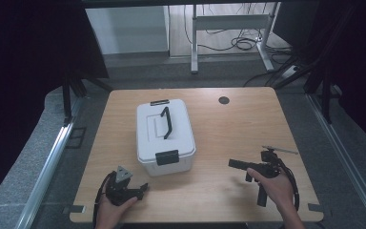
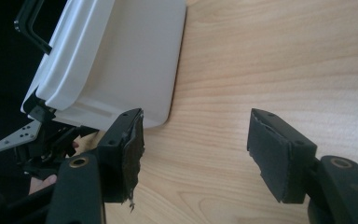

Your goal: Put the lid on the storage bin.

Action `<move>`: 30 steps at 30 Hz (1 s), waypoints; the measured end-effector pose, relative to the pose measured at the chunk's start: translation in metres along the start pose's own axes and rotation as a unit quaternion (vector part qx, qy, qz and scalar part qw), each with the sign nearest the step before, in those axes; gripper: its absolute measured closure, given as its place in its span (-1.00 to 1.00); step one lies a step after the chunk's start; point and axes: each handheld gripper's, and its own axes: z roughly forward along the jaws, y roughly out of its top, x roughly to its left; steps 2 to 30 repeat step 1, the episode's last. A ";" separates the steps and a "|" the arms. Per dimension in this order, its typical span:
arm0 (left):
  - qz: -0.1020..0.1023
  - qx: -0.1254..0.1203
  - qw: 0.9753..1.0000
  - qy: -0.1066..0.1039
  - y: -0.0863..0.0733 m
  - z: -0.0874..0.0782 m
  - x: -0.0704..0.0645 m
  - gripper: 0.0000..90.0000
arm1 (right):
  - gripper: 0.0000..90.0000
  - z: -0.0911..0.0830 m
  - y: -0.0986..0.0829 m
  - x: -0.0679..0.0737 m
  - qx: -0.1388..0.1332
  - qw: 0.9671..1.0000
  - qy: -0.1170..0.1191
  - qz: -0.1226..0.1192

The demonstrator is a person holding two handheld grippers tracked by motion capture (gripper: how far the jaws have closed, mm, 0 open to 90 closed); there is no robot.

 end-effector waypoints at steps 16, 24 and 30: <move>0.000 0.000 1.000 0.000 0.000 0.000 0.000 -0.73 | -0.20 0.000 -0.001 0.000 0.002 1.000 0.001 0.002; 0.000 0.000 1.000 0.000 0.000 0.000 0.000 -0.73 | -0.20 0.000 -0.001 0.000 0.002 1.000 0.001 0.002; 0.000 0.000 1.000 0.000 0.000 0.000 0.000 -0.73 | -0.20 0.000 -0.001 0.000 0.002 1.000 0.001 0.002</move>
